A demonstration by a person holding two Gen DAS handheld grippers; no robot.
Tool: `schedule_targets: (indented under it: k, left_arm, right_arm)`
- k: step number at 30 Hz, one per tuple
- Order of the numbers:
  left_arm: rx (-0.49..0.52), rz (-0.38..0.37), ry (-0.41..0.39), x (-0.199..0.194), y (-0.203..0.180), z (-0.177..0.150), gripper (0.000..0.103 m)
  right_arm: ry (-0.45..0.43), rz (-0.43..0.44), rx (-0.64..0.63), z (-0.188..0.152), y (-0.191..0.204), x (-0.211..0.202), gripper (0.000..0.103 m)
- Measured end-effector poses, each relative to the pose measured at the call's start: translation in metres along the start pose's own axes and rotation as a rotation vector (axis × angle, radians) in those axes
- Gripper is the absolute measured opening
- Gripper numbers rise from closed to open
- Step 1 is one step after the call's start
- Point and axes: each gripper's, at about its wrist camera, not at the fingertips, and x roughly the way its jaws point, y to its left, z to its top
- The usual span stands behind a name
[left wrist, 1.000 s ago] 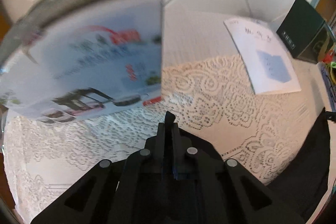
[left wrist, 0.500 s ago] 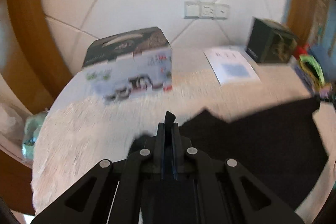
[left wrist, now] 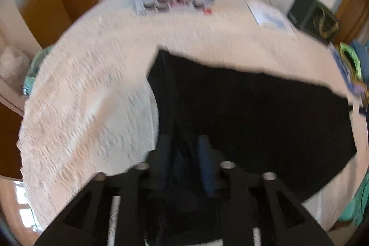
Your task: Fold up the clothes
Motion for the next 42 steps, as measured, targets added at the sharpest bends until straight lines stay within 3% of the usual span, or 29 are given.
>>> schedule_targets:
  k: [4,6,8,14,16,17,18,20,22,24,26,28,31,33,34,35,42]
  left_arm:
    - [-0.062,0.004,0.019,0.022,0.008,0.048,0.039]
    - [-0.052,0.015,0.046,0.039,0.007,0.067,0.039]
    - [-0.04,0.037,0.075,0.06,0.005,0.082,0.039]
    - [-0.027,0.052,0.185,0.113,-0.001,0.096,0.039]
    - [-0.011,0.075,0.183,0.119,-0.004,0.097,0.033]
    - [-0.009,0.085,0.168,0.119,-0.004,0.098,0.004]
    - [-0.01,0.095,0.15,0.119,-0.004,0.099,0.001]
    - [-0.047,0.098,0.101,0.112,0.002,0.1,0.001]
    - [-0.129,0.085,0.023,0.097,0.016,0.1,0.001]
    - [-0.214,0.08,-0.056,0.079,0.034,0.098,0.001]
    - [-0.24,0.089,-0.057,0.076,0.045,0.097,0.001]
    - [-0.243,0.066,-0.008,0.079,0.049,0.094,0.002]
    - [-0.193,0.01,0.029,0.075,0.042,0.085,0.011]
    - [-0.162,-0.019,0.029,0.07,0.036,0.079,0.042]
    - [-0.153,-0.033,0.031,0.067,0.035,0.077,0.045]
    - [-0.145,-0.037,0.038,0.066,0.034,0.076,0.046]
    - [-0.128,0.007,0.06,0.073,0.032,0.078,0.046]
  right_arm:
    - [0.009,0.008,0.061,0.014,-0.004,-0.002,0.055]
    - [0.023,0.026,0.096,0.024,-0.006,0.001,0.064]
    - [0.052,0.026,0.104,0.031,-0.005,0.009,0.066]
    - [0.193,0.029,0.139,0.047,0.005,0.054,0.073]
    - [0.222,0.019,0.135,0.049,0.011,0.067,0.073]
    - [0.239,-0.007,0.103,0.051,0.017,0.074,0.069]
    - [0.259,-0.04,0.064,0.053,0.025,0.082,0.037]
    - [0.323,-0.135,-0.063,0.054,0.046,0.102,0.004]
    - [0.305,-0.221,-0.187,0.057,0.064,0.107,0.004]
    - [0.177,-0.319,-0.275,0.07,0.073,0.095,0.003]
    - [0.066,-0.367,-0.257,0.087,0.066,0.084,0.003]
    - [0.02,-0.411,-0.186,0.102,0.049,0.079,0.008]
    - [0.056,-0.347,-0.07,0.107,0.026,0.074,0.024]
    - [0.062,-0.265,-0.042,0.094,0.024,0.063,0.038]
    - [0.07,-0.237,-0.038,0.087,0.023,0.059,0.043]
    - [0.081,-0.212,-0.033,0.078,0.023,0.056,0.051]
    - [0.139,-0.061,0.052,0.028,0.016,0.041,0.052]
